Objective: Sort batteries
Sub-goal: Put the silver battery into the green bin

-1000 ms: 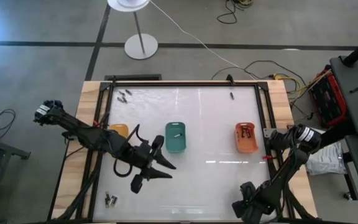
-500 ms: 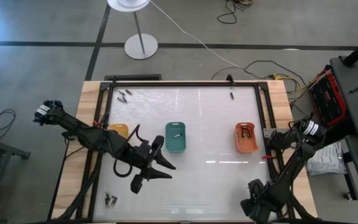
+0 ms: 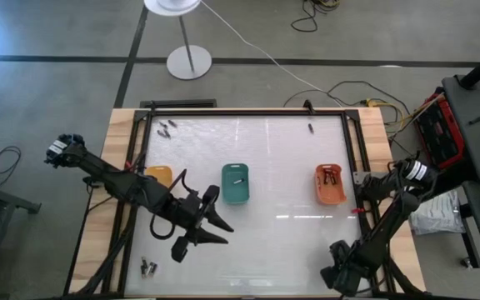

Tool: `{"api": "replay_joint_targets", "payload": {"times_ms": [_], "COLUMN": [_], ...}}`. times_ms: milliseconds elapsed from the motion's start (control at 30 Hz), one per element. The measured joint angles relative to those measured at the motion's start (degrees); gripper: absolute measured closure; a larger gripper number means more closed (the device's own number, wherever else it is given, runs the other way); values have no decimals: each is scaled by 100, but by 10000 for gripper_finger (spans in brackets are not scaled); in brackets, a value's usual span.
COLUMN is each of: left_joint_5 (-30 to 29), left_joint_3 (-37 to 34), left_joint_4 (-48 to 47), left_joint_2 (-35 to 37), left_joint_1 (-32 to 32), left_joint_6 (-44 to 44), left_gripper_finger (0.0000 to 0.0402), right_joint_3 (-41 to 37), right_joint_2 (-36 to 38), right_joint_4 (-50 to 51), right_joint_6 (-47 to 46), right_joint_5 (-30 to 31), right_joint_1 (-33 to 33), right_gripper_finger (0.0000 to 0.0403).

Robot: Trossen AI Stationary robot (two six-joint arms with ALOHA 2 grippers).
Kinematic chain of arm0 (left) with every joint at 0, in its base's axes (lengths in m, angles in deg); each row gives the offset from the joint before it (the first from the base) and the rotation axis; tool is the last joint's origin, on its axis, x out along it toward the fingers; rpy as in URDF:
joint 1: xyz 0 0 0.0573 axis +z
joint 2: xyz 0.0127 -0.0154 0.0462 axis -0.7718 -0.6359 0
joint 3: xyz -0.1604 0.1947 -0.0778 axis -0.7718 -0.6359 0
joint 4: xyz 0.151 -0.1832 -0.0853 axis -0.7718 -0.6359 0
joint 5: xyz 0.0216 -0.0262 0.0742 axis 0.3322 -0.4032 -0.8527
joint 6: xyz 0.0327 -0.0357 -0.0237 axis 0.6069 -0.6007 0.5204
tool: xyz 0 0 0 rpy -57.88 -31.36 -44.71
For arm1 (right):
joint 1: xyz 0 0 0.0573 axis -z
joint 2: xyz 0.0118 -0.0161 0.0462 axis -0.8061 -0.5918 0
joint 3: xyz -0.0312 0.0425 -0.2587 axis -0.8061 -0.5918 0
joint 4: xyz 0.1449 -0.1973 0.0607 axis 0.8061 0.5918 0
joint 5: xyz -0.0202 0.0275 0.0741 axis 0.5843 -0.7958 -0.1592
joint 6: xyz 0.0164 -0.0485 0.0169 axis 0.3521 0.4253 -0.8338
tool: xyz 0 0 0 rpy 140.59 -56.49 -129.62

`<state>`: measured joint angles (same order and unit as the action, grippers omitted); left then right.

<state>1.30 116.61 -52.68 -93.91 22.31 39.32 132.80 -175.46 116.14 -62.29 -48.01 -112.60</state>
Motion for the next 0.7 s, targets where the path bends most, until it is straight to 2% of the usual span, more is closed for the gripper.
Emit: {"api": "replay_joint_targets", "payload": {"times_ms": [300,433,567,700], "left_joint_5": [-186,-176,-184,-643], "left_joint_3": [0,43,46,31], "left_joint_4": [-319,-1245,-2154,-2921], "left_joint_2": [28,298,585,785], "left_joint_1": [43,20,10,10], "left_joint_6": [12,-312,-452,-774], "left_gripper_finger": [289,289,289,289], "right_joint_3": [33,277,580,613], "right_joint_2": [-43,-30,-87,-87], "right_joint_4": [81,326,736,767], "right_joint_6": [203,132,283,396], "right_joint_5": [251,358,871,1196], "right_joint_1": [45,45,76,167], "right_gripper_finger": [379,379,381,386]}}
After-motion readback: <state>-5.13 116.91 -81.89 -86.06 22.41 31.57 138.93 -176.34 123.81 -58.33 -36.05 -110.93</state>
